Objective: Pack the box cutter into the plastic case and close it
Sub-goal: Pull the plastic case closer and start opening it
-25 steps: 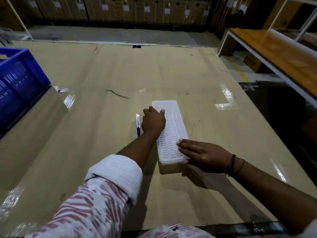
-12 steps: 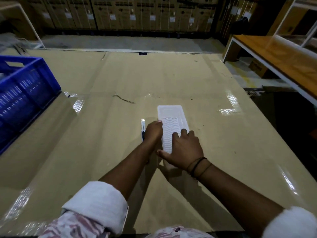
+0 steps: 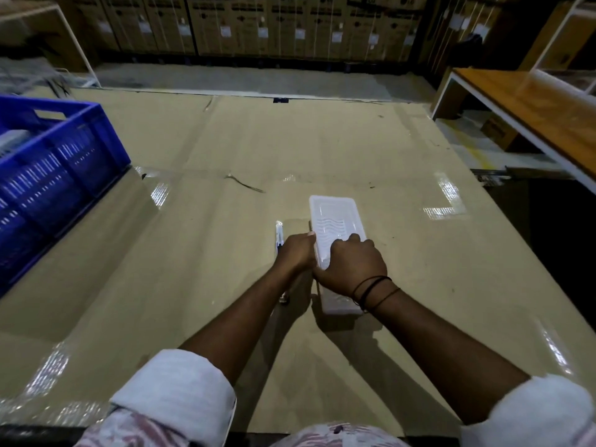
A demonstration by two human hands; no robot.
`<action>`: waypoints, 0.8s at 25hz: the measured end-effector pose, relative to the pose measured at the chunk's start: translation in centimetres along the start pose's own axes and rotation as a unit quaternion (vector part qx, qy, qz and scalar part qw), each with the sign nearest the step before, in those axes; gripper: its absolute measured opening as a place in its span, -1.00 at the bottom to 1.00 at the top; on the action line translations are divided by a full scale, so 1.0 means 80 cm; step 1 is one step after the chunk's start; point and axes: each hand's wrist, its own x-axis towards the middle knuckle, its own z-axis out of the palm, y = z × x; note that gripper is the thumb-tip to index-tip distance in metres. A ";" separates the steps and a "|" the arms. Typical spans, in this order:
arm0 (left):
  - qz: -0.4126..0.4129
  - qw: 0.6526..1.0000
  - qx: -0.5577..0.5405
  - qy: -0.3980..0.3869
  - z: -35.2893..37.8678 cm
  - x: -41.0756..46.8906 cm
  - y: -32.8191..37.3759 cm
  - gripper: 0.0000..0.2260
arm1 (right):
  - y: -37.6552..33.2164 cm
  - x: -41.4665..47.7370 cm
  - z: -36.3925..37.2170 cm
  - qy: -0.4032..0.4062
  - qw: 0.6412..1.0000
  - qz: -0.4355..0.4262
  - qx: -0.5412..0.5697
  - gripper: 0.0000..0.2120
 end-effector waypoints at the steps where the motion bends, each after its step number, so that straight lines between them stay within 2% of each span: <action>1: -0.002 1.000 -0.003 -0.005 -0.002 0.001 -0.001 -0.68 | 0.002 0.000 -0.006 0.006 1.000 -0.002 0.016 -0.46; 5: 0.031 0.997 0.072 -0.002 0.001 0.000 -0.011 -0.61 | 0.023 0.003 -0.033 0.008 0.990 0.014 0.139 -0.49; 7: 0.070 0.989 0.132 -0.010 -0.001 -0.003 -0.019 -0.64 | 0.046 0.004 -0.041 0.004 0.968 0.044 0.247 -0.55; 8: 0.085 0.986 0.144 -0.016 0.000 -0.008 -0.021 -0.66 | 0.062 0.004 -0.042 0.014 0.944 0.061 0.323 -0.60; 9: 0.091 0.985 0.147 -0.015 0.000 -0.011 -0.021 -0.66 | 0.077 0.004 -0.043 0.025 0.907 0.084 0.412 -0.66; 11: 0.098 0.981 0.166 0.011 -0.001 -0.010 -0.021 -0.66 | 0.109 0.005 -0.038 0.012 0.790 0.161 0.592 -0.74; 12: 0.099 0.979 0.178 0.018 0.000 -0.008 -0.021 -0.66 | 0.123 0.005 -0.034 -0.005 0.739 0.193 0.646 -0.74; 13: 0.100 0.977 0.185 0.022 0.001 -0.006 -0.019 -0.67 | 0.136 0.004 -0.028 -0.014 0.716 0.212 0.665 -0.73; 17: 0.098 0.976 0.193 0.023 -0.002 -0.003 -0.017 -0.66 | 0.161 0.007 0.003 0.010 0.710 0.248 0.658 -0.77; 19: 0.104 0.975 0.193 0.028 -0.002 -0.003 -0.018 -0.67 | 0.169 0.010 0.023 0.014 0.733 0.264 0.627 -0.77; 20: 0.103 0.975 0.194 0.029 -0.002 -0.005 -0.018 -0.68 | 0.172 0.012 0.034 0.016 0.757 0.268 0.595 -0.76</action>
